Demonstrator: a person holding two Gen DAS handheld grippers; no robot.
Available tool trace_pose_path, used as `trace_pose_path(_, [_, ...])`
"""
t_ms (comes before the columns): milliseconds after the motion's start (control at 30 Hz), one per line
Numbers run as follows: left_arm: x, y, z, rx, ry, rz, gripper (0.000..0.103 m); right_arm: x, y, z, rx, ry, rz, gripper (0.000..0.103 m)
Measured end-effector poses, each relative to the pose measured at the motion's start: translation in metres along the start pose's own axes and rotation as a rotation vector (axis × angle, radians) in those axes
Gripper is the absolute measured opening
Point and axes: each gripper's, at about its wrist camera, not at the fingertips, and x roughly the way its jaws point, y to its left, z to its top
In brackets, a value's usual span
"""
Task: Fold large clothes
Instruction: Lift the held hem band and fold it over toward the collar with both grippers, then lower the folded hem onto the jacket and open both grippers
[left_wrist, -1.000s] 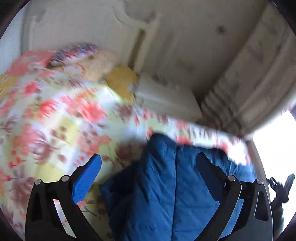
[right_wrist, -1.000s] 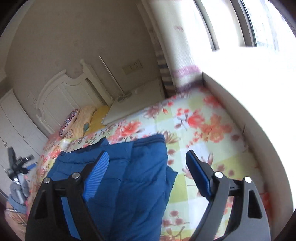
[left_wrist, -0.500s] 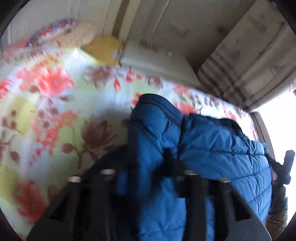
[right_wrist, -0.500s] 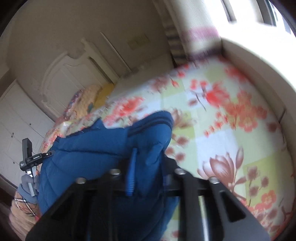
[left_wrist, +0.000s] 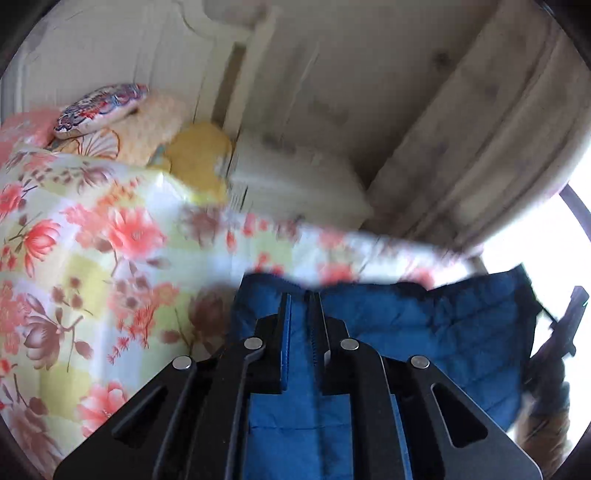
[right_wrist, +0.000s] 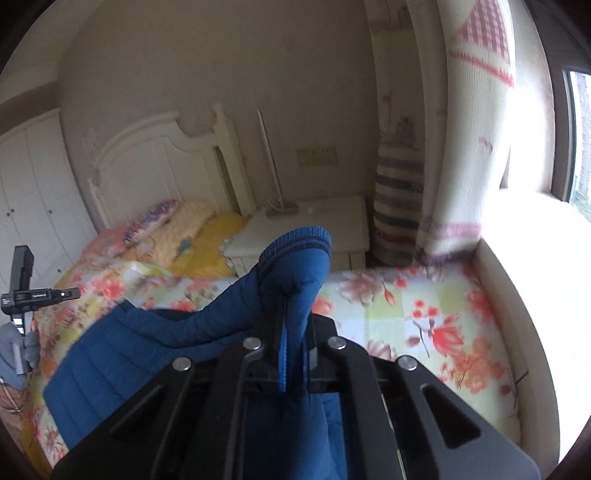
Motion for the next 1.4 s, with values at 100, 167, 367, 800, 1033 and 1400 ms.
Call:
trace_pose_path(100, [0.047, -0.001, -0.01, 0.015, 0.157, -0.067, 0.019, 0.015, -0.013, -0.022, 0.032, 0.048, -0.028, 0.006])
trace_pose_path(167, [0.069, 0.005, -0.011, -0.022, 0.191, -0.095, 0.084, 0.02, -0.03, -0.036, 0.105, 0.072, -0.002, 0.006])
trace_pose_path(367, [0.088, 0.022, 0.002, -0.1, 0.153, -0.045, 0.099, 0.022, -0.04, -0.052, 0.12, 0.091, 0.013, 0.007])
trace_pose_path(800, [0.008, 0.009, -0.009, -0.02, -0.105, -0.059, 0.017, -0.008, -0.015, -0.046, 0.047, 0.006, 0.016, 0.005])
trace_pose_path(1033, [0.004, 0.017, 0.004, -0.05, -0.098, 0.1, 0.017, 0.009, 0.013, 0.003, -0.009, 0.002, -0.009, 0.005])
trace_pose_path(1400, [0.006, 0.02, -0.009, -0.019, -0.15, 0.073, 0.03, 0.035, -0.013, -0.026, 0.098, 0.117, -0.196, 0.068])
